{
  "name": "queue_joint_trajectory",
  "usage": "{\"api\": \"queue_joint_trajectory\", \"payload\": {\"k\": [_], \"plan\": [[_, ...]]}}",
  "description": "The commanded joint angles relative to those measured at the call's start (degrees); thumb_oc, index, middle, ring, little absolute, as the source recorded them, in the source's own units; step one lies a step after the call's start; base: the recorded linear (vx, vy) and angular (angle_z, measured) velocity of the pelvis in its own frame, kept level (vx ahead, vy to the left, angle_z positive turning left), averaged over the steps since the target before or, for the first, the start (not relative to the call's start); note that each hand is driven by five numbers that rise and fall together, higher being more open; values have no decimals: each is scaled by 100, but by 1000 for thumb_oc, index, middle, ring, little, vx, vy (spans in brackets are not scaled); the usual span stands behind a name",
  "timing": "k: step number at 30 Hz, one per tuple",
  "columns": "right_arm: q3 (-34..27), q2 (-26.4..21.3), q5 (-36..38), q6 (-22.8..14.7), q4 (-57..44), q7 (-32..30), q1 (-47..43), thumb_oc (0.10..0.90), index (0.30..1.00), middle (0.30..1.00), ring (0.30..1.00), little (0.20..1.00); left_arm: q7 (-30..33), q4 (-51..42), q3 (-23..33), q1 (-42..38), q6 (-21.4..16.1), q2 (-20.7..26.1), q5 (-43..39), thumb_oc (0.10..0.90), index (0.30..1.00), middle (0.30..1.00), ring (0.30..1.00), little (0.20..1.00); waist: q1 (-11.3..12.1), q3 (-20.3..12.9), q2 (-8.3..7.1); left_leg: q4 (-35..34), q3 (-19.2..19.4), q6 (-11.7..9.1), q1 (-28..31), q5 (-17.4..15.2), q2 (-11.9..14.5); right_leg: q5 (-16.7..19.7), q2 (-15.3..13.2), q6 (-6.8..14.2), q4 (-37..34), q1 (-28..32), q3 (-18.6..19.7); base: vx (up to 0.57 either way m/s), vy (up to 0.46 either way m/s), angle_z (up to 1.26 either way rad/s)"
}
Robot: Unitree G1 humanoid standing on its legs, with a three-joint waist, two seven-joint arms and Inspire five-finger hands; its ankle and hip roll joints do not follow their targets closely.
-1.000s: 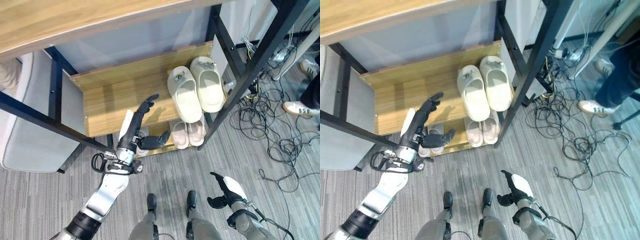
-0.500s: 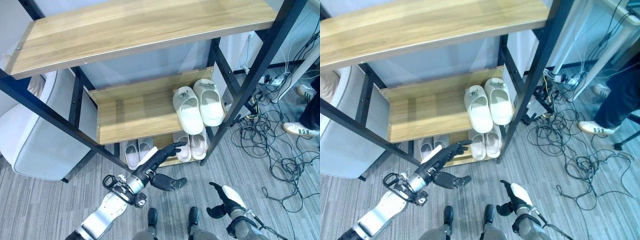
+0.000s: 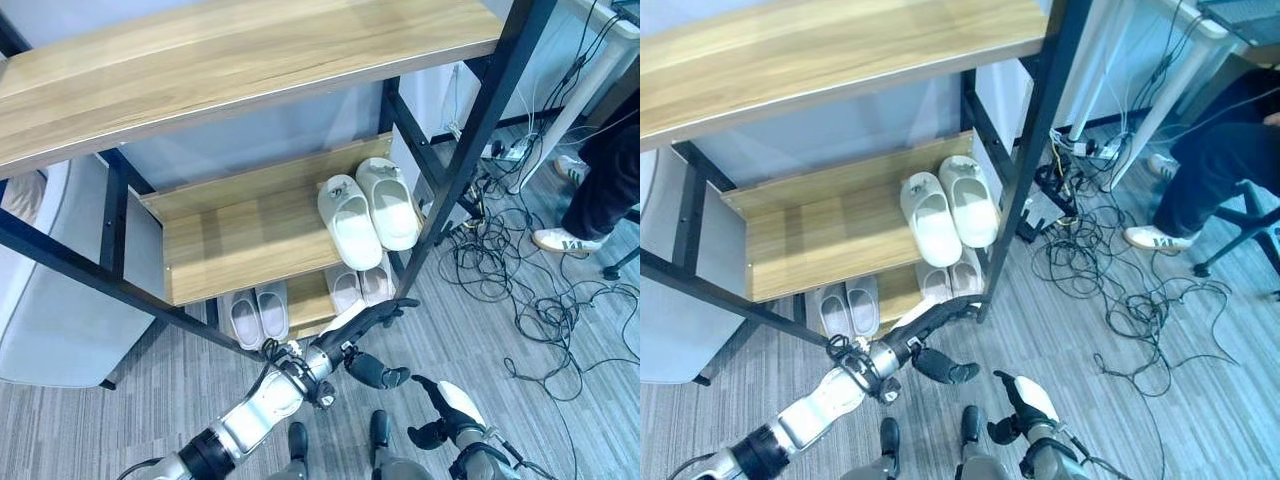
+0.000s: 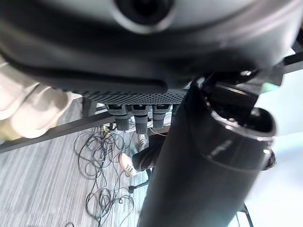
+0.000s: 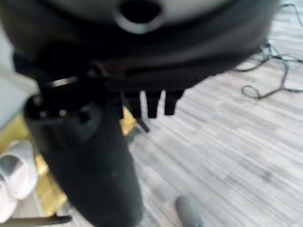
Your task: Arrange the slippers neatly on the shoe rack.
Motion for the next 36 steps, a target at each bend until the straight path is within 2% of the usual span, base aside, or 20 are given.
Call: {"api": "queue_joint_trajectory", "payload": {"k": [1, 7, 18, 36], "plan": [[1, -219, -26, -149, -442, -185, -107, 800, 900, 900, 900, 900, 297, -78, 98, -659, -376, -287, 97, 800, 900, 900, 900, 900, -10, -26, -340, 9, 224, 69, -45, -420, -216, -756, -51, 210, 509, -266, 371, -27, 11, -5], [13, -236, -34, -96, -370, -223, -157, 800, 900, 900, 900, 900, 515, 292, 91, -930, -333, -534, 108, 800, 900, 900, 900, 900, -74, 33, -330, 9, 271, 83, -132, -417, -227, -716, -78, 210, 524, -389, 447, -4, 6, -9], [1, -200, -10, -97, -355, -281, -158, 800, 900, 900, 900, 900, 683, 657, 123, -952, -298, -756, -35, 800, 900, 900, 900, 900, -105, 28, -365, 9, 319, 113, -138, -454, -240, -710, -84, 196, 534, -433, 516, 0, 0, 0], [-27, -220, -39, -81, -311, -310, -102, 800, 900, 900, 900, 900, 1025, 714, 456, -1253, -300, -703, -56, 800, 900, 900, 900, 900, -142, -3, -406, 9, 364, 136, -196, -462, -247, -705, -65, 180, 559, -535, 584, 7, 1, -2]]}}
